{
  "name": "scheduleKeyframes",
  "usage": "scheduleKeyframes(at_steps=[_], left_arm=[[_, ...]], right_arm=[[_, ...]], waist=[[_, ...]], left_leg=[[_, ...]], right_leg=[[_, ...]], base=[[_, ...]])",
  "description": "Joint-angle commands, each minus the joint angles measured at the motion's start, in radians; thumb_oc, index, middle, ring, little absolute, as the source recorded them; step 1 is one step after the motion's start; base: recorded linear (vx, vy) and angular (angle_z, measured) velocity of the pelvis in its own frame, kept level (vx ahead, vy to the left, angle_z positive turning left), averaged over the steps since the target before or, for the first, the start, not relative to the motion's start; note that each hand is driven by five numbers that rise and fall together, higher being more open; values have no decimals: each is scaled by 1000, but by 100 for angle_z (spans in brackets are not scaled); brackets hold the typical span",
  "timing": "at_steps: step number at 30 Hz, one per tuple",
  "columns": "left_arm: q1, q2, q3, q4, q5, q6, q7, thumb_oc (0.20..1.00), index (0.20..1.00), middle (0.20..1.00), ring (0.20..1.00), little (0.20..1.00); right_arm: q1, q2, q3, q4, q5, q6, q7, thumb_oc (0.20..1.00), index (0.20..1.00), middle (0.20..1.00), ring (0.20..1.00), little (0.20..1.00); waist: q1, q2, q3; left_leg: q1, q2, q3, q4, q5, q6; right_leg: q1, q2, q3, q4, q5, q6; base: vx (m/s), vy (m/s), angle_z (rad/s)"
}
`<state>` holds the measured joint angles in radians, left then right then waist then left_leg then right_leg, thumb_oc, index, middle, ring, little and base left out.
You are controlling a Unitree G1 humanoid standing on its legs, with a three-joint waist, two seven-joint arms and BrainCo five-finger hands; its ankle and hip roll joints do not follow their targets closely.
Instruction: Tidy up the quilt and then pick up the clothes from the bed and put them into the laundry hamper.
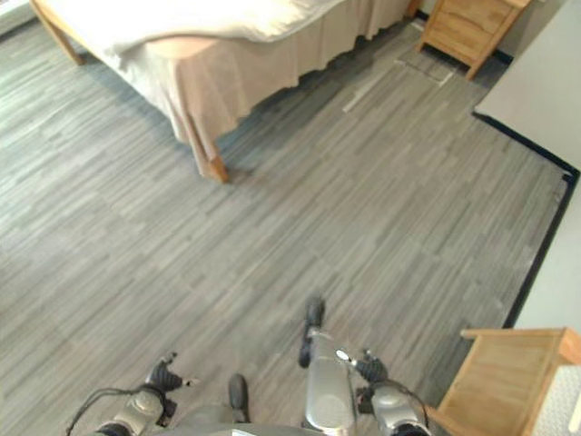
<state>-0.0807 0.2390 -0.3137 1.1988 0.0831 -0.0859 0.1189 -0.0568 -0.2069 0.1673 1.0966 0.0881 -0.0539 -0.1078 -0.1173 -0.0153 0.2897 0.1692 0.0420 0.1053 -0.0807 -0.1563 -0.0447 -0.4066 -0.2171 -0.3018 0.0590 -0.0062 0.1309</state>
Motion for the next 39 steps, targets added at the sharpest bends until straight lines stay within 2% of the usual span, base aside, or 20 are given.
scheduleKeyframes(at_steps=[1,4,5,7,8,10,12,17,18,19,22,23,24,26,29,30,33,34,38,39], left_arm=[[-21,-11,5,49,11,-28,-2,1000,1000,1000,1000,1000],[-24,-7,10,20,-30,-31,10,1000,1000,1000,1000,1000],[-25,-6,10,20,-30,-30,10,1000,1000,1000,1000,1000],[-59,-3,3,-43,-53,-33,18,1000,1000,1000,1000,1000],[-85,-1,8,-25,-44,-38,27,1000,1000,1000,1000,1000],[-82,11,21,-13,-43,-37,24,1000,1000,1000,1000,1000],[-66,24,43,3,-49,-37,32,1000,1000,1000,1000,1000],[-50,22,40,6,-27,-29,34,1000,1000,1000,1000,1000],[-38,26,49,6,-19,-21,35,1000,1000,1000,1000,1000],[-30,29,52,10,-15,-19,35,1000,1000,1000,1000,1000],[-17,46,61,29,-10,-12,31,1000,1000,1000,1000,1000],[-17,51,59,32,-4,-9,29,1000,1000,1000,1000,1000],[-23,66,55,34,7,0,36,1000,1000,1000,1000,1000],[-27,73,56,36,5,-1,38,1000,1000,1000,1000,1000],[-48,88,27,33,18,-14,43,1000,1000,1000,1000,1000],[-49,88,27,33,18,-14,43,1000,1000,1000,1000,1000],[-70,90,27,37,21,-6,54,1000,1000,1000,1000,1000],[-73,100,30,43,9,-26,48,1000,1000,1000,1000,1000],[-6,89,135,63,-124,-31,35,1000,1000,1000,1000,1000],[6,102,169,53,-150,-49,34,1000,1000,1000,1000,1000]], right_arm=[[60,2,74,82,-13,24,16,1000,1000,1000,1000,1000],[38,-16,96,90,-20,11,6,1000,1000,1000,1000,1000],[38,-15,96,90,-20,11,6,1000,1000,1000,1000,1000],[2,-32,127,69,-43,9,-5,1000,1000,1000,1000,1000],[-38,-50,164,101,-90,28,-11,1000,1000,1000,1000,1000],[-35,-56,174,119,-107,27,-4,1000,1000,1000,1000,1000],[-39,-66,173,119,-113,23,-9,1000,1000,1000,1000,1000],[-31,-64,164,117,-126,19,-23,1000,1000,1000,1000,1000],[-38,-53,173,111,-139,21,-24,1000,1000,1000,1000,1000],[-38,-45,174,112,-141,22,-22,1000,1000,1000,1000,1000],[-46,-9,174,109,-153,21,-13,1000,1000,1000,1000,1000],[-46,-6,174,105,-164,20,-11,1000,1000,1000,1000,1000],[-54,0,171,99,-173,22,-12,1000,1000,1000,1000,1000],[-55,1,176,93,-186,23,-18,1000,1000,1000,1000,1000],[-60,-1,191,73,-176,22,-26,1000,1000,1000,1000,1000],[-60,-1,191,73,-176,22,-26,1000,1000,1000,1000,1000],[-49,-22,184,88,-176,32,-27,1000,1000,1000,1000,1000],[-36,-14,176,99,-177,42,-8,1000,1000,1000,1000,1000],[-119,-92,145,146,-131,64,10,1000,1000,1000,1000,1000],[-86,-109,126,129,-115,22,1,1000,1000,1000,1000,1000]], waist=[[-19,29,-46],[21,9,-32],[16,3,-36],[65,-40,4],[123,-57,13],[152,-68,10],[195,-55,-19],[207,-42,-44],[210,-52,-64],[211,-57,-70],[222,-80,-76],[215,-74,-71],[192,-47,-47],[183,-39,-38],[146,-50,-25],[144,-49,-26],[104,-51,-18],[113,-77,-34],[146,-42,-55],[153,-37,-61]], left_leg=[[116,89,-76,106,-58,-53],[-89,97,-111,565,191,-91],[-97,90,-117,565,196,-90],[-221,62,-138,775,213,-75],[-305,44,-122,779,138,-63],[-353,36,-102,735,130,-62],[-381,35,-12,404,138,-44],[-386,47,126,211,212,-37],[-359,48,208,176,214,-13],[-337,37,206,146,209,-3],[-255,8,187,87,182,25],[-236,9,188,85,168,36],[-184,41,157,63,154,40],[-158,45,132,40,150,39],[-106,24,22,16,118,13],[-109,25,20,16,120,12],[-84,39,-69,28,74,-16],[-83,38,-108,39,51,-23],[-101,82,-208,65,65,-67],[-114,86,-215,66,75,-76]], right_leg=[[113,22,33,-19,108,46],[253,89,7,-74,88,-40],[249,82,3,-74,89,-39],[335,77,4,-119,73,-67],[393,83,20,-140,34,-65],[418,78,30,-146,18,-58],[476,104,57,-146,-37,-34],[547,140,41,-146,-94,-25],[587,164,31,-146,-103,-27],[590,161,29,-136,-101,-23],[528,134,-5,109,-87,57],[481,111,-15,204,-43,107],[373,73,-10,403,66,131],[324,38,-20,440,73,131],[307,-4,50,156,21,80],[309,-2,47,150,25,79],[281,-25,276,-35,71,88],[282,-24,288,-23,59,85],[346,6,175,-54,36,58],[366,4,140,-64,27,56]], base=[[660,-276,6],[349,-291,-7],[162,-222,-7],[327,-254,-46],[545,-231,-38],[414,-63,-19],[532,88,-36],[384,75,-38],[418,92,-17],[552,130,12],[298,83,46],[293,63,87],[231,31,92],[266,-16,97],[424,-186,94],[299,-189,124],[343,-264,239],[393,-471,224],[269,-336,123],[127,-191,41]])
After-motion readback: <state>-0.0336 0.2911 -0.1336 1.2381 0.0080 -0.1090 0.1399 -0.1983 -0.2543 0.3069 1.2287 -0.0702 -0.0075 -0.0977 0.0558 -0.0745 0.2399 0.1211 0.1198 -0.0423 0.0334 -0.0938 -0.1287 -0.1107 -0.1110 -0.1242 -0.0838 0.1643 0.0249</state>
